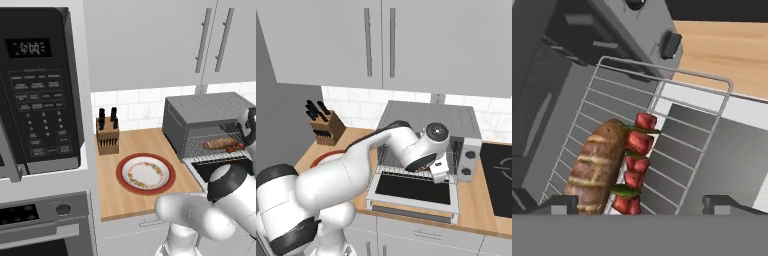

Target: Pick up the kebab skewer and baguette bread, and place them inside the toaster oven. Close the toaster oven door and start by setting the timer.

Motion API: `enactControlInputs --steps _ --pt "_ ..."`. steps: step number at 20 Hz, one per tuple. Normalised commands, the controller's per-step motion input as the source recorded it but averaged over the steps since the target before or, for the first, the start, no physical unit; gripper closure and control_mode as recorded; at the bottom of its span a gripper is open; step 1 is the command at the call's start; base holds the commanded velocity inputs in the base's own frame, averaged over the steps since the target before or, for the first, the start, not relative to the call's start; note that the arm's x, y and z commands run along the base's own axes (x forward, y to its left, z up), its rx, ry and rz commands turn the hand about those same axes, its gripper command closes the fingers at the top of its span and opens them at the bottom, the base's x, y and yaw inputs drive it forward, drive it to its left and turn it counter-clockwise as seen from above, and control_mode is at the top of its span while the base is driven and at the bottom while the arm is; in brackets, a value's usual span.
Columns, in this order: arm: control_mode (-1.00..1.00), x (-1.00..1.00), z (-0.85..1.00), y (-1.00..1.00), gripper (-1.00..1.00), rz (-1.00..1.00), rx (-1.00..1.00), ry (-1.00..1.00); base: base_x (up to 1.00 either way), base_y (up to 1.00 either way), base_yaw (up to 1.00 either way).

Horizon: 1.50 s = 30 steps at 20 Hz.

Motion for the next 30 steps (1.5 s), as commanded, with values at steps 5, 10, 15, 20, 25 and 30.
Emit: enactControlInputs --steps 5,10,15,20,25,30 --pt "-1.00 -0.31 0.02 0.00 -1.00 0.19 -0.16 -0.17 0.00 0.00 0.00" --pt "-1.00 -0.03 0.01 0.00 -1.00 0.24 -0.19 -0.19 0.00 0.00 0.00" --pt "-1.00 -0.22 0.00 0.00 -1.00 0.26 -0.26 -0.03 0.00 0.00 0.00" --pt "-1.00 -0.14 0.00 0.02 -1.00 0.27 -0.27 0.00 0.00 0.00 0.00" --pt "-1.00 -0.25 -0.01 0.12 -1.00 0.26 -0.26 0.00 0.00 0.00 0.00" --pt "-1.00 -0.23 -0.15 0.05 -1.00 0.15 -0.18 0.00 0.00 0.00 0.00"
